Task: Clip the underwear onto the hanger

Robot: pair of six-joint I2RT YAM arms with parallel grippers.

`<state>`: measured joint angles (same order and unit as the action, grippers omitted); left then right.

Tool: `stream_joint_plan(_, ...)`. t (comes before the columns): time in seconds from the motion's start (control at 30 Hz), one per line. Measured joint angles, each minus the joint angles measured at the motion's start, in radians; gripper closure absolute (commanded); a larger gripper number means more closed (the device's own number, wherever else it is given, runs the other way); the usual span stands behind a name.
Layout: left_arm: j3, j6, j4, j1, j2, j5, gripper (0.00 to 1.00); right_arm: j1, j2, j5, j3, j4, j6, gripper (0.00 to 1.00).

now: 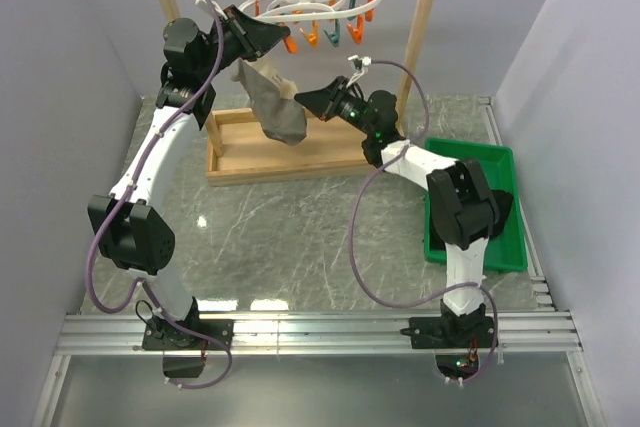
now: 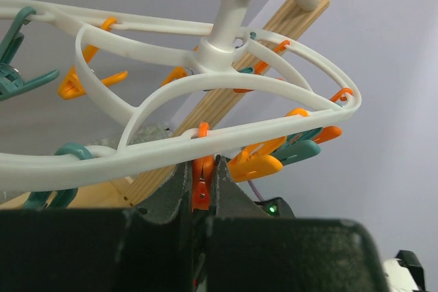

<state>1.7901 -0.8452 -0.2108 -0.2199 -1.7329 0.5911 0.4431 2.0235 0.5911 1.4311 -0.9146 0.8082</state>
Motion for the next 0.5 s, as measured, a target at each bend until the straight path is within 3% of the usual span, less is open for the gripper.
stream_joint_plan(0.27,0.013,0.024,0.037,0.003,0.000,-0.014,1.00,0.089,-0.131,-0.144,-0.218,-0.052,-0.372,1.00)
stream_joint_plan(0.5,0.017,0.044,0.052,0.009,0.000,-0.014,1.00,0.137,-0.176,-0.280,-0.280,-0.168,-0.653,1.00)
